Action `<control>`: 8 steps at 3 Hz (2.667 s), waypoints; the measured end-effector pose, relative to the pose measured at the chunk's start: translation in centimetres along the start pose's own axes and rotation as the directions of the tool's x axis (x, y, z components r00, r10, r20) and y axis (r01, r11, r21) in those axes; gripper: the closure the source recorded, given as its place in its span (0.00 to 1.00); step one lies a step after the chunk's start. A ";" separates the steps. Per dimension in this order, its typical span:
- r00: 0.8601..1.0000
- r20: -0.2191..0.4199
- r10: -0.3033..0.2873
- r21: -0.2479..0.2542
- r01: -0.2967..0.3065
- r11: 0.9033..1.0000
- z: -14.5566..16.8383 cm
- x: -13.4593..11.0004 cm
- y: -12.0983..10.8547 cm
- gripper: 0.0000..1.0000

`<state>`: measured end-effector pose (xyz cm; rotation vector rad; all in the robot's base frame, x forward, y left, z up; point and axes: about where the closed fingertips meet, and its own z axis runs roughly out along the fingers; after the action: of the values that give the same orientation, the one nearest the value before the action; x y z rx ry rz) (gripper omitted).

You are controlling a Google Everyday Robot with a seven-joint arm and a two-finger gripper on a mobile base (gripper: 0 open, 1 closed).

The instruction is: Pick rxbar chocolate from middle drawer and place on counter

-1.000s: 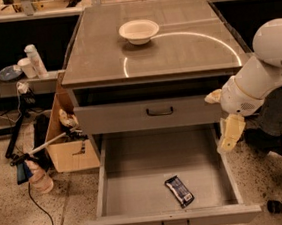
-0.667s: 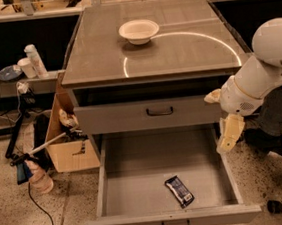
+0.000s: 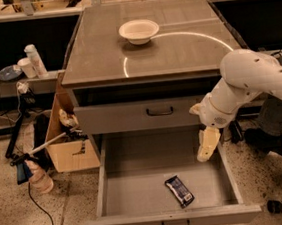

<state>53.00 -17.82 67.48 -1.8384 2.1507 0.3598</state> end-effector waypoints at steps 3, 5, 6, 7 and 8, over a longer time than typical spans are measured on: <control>0.999 -0.019 0.026 -0.033 -0.026 0.999 4.9 2.2 -0.6 0.00; 0.997 -0.063 0.042 0.010 -0.042 0.999 9.3 4.0 -1.0 0.00; 0.998 -0.054 0.045 0.003 -0.045 0.999 9.6 4.1 -0.9 0.00; 0.998 -0.027 0.053 -0.040 -0.054 0.998 11.1 4.9 -0.6 0.00; 0.998 -0.015 0.056 -0.083 -0.057 0.995 13.3 5.7 -0.2 0.00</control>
Offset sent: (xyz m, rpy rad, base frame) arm 0.0062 -0.0042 -0.0387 -0.0051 0.0388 -0.0154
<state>53.09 -18.17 53.04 -1.8307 2.2314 0.4587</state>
